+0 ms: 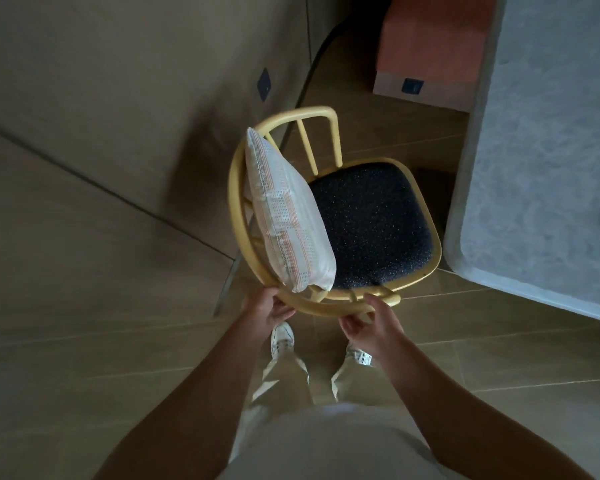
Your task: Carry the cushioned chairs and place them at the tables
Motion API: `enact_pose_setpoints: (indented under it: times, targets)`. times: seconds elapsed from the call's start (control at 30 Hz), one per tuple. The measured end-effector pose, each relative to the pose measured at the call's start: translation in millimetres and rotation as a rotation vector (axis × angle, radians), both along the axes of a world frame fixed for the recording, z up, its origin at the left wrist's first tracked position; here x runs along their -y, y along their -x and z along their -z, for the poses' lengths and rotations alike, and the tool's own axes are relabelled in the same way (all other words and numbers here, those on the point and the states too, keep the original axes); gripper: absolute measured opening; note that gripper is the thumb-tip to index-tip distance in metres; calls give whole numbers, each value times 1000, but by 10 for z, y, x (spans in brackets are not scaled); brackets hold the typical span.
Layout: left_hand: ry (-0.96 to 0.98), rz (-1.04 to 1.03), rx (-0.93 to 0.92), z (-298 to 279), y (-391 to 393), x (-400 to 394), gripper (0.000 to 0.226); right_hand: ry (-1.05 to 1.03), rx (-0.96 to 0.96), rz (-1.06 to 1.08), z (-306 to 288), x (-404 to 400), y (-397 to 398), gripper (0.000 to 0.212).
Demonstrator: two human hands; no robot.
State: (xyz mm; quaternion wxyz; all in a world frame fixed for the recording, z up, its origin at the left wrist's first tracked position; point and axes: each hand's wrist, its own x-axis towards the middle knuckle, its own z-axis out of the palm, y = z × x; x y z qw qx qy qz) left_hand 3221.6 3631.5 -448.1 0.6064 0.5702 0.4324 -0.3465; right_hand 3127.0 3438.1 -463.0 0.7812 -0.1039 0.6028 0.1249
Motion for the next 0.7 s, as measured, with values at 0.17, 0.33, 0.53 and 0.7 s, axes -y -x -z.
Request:
enact_pose_setpoints:
  times: [0.17, 0.33, 0.53, 0.7]
  targets:
    - [123, -75, -46, 87, 626, 304, 27, 85, -22, -82, -34, 410, 360, 14]
    - [217, -136, -71, 113, 1074, 430, 30, 91, -61, 12, -172, 544, 678, 8]
    - [195, -137, -84, 123, 1354, 265, 28, 72, 29, 37, -263, 296, 1035, 11]
    - [213, -121, -94, 110, 1650, -86, 25, 110, 1, 5, -205, -23, 1381, 11]
